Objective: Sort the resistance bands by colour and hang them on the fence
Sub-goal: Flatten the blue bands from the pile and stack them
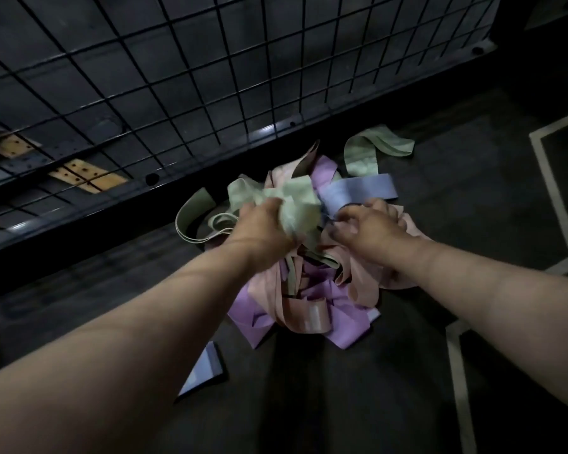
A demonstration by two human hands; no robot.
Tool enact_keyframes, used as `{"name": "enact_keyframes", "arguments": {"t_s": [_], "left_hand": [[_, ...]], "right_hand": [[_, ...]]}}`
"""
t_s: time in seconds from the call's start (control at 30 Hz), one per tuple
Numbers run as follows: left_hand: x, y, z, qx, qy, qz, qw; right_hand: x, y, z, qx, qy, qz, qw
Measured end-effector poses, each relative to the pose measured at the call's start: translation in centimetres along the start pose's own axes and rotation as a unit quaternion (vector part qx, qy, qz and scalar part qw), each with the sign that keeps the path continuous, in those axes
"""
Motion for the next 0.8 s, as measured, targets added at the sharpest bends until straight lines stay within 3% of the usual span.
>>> {"name": "enact_keyframes", "arguments": {"t_s": [0.07, 0.13, 0.3, 0.37, 0.43, 0.53, 0.6, 0.7, 0.8], "left_hand": [[1.3, 1.7, 0.9, 0.089, -0.016, -0.036, 0.995], [1.7, 2.4, 2.0, 0.121, -0.013, -0.036, 0.992], [1.6, 0.8, 3.0, 0.015, -0.067, -0.030, 0.997], [1.2, -0.1, 3.2, -0.008, -0.090, -0.060, 0.994], [0.7, -0.6, 3.3, -0.008, -0.083, -0.093, 0.992], [-0.2, -0.8, 3.5, 0.023, -0.054, -0.088, 0.994], [-0.5, -0.9, 4.0, 0.038, -0.048, -0.087, 0.994], [-0.1, -2.2, 4.4, -0.002, -0.041, -0.096, 0.995], [0.9, -3.3, 4.8, 0.010, -0.053, -0.063, 0.997]], "right_hand": [[-0.2, 0.3, -0.2, -0.040, 0.033, -0.053, 0.997], [-0.4, -0.2, 0.1, -0.098, 0.048, -0.120, 0.987], [-0.1, -2.9, 1.9, -0.190, 0.009, -0.221, 0.957], [0.7, -3.5, 2.4, -0.200, -0.012, -0.334, 0.921], [1.6, -4.0, 2.8, -0.201, -0.009, -0.440, 0.875], [2.8, -5.0, 3.3, -0.202, -0.004, -0.503, 0.841], [3.9, -5.9, 3.6, -0.193, -0.029, -0.493, 0.848], [4.7, -7.4, 3.9, -0.189, -0.038, -0.494, 0.848], [4.9, -9.2, 3.6, -0.178, -0.016, -0.416, 0.892]]}}
Point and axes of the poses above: each hand's wrist, its own z-axis away from the middle knuckle, its own y-axis out of the palm, x = y × z, the point moved 6 cm from there along -z, towards the middle knuckle, and after that the axes turned 3 degrees about -y, right-handed, at the moved point
